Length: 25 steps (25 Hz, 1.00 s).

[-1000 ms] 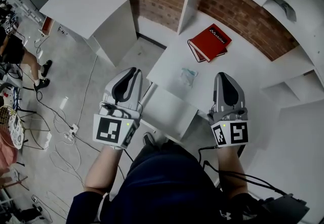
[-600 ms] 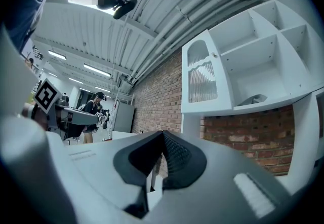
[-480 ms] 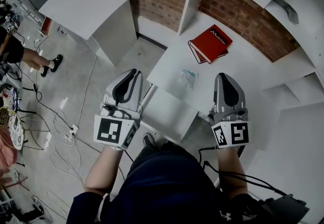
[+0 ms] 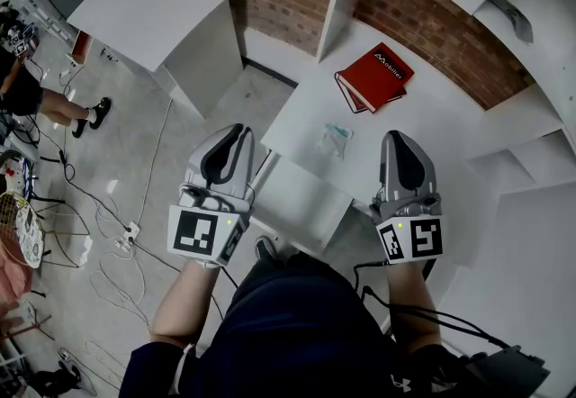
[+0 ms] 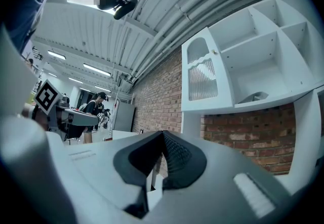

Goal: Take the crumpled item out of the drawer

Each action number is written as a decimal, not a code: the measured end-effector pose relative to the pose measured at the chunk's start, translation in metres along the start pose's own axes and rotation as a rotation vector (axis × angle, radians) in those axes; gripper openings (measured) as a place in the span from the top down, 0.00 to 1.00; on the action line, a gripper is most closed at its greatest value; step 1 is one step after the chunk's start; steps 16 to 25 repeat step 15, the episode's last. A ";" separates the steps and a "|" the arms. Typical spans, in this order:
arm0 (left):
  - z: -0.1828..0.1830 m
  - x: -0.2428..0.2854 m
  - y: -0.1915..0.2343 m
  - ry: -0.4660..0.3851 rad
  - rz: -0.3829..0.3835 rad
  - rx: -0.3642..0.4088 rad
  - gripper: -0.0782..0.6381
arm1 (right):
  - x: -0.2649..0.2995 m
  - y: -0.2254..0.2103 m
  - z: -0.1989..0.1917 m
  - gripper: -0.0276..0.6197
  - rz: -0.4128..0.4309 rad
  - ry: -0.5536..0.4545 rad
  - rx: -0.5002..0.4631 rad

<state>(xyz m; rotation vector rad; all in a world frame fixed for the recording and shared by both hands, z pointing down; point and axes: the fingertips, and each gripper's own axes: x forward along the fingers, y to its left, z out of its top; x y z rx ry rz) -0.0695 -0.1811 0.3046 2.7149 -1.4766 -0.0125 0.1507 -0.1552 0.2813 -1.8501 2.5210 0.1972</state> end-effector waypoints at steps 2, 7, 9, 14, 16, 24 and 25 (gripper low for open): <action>-0.001 0.000 0.000 0.004 -0.002 0.000 0.83 | 0.001 0.000 0.000 0.95 0.000 0.000 0.001; -0.003 0.000 0.003 0.010 0.000 -0.003 0.83 | 0.003 0.001 -0.001 0.95 -0.002 0.005 0.002; -0.003 0.001 0.004 0.010 0.003 -0.004 0.83 | 0.003 0.001 -0.002 0.95 -0.002 0.006 0.004; -0.005 0.003 0.007 0.015 0.004 -0.004 0.83 | 0.007 0.000 -0.003 0.95 -0.002 0.006 0.005; -0.005 0.003 0.007 0.016 0.004 -0.004 0.83 | 0.007 0.000 -0.003 0.95 -0.002 0.007 0.005; -0.005 0.003 0.007 0.016 0.004 -0.004 0.83 | 0.007 0.000 -0.003 0.95 -0.002 0.007 0.005; -0.005 0.003 0.007 0.016 0.004 -0.004 0.83 | 0.007 0.000 -0.003 0.95 -0.002 0.007 0.005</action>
